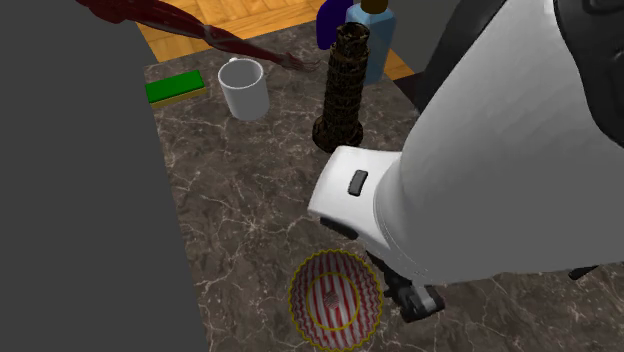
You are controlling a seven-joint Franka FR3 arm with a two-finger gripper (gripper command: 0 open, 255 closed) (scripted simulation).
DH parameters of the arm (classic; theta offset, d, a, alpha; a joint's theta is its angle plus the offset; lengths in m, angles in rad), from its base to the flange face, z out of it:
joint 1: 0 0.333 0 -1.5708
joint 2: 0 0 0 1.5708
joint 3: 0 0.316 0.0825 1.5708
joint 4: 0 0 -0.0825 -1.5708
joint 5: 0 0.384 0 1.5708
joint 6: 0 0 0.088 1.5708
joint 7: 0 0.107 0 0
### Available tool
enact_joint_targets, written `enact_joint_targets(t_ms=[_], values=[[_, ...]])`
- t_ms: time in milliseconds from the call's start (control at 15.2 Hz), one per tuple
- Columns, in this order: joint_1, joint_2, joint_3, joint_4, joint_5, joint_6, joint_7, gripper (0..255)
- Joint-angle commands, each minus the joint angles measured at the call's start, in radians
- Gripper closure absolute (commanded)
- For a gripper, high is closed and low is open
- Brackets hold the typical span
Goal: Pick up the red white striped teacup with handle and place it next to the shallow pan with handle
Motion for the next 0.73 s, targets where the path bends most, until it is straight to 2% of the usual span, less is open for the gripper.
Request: enact_joint_targets(t_ms=[0, 462, 660], values=[[0.022, 0.076, 0.001, 0.073, -0.033, 0.005, 0.032, 0], [0.127, 0.345, -0.017, 0.395, -0.129, -0.037, 0.104, 0], [0.125, 0.356, -0.021, 0.371, -0.134, -0.003, 0.108, 0]])
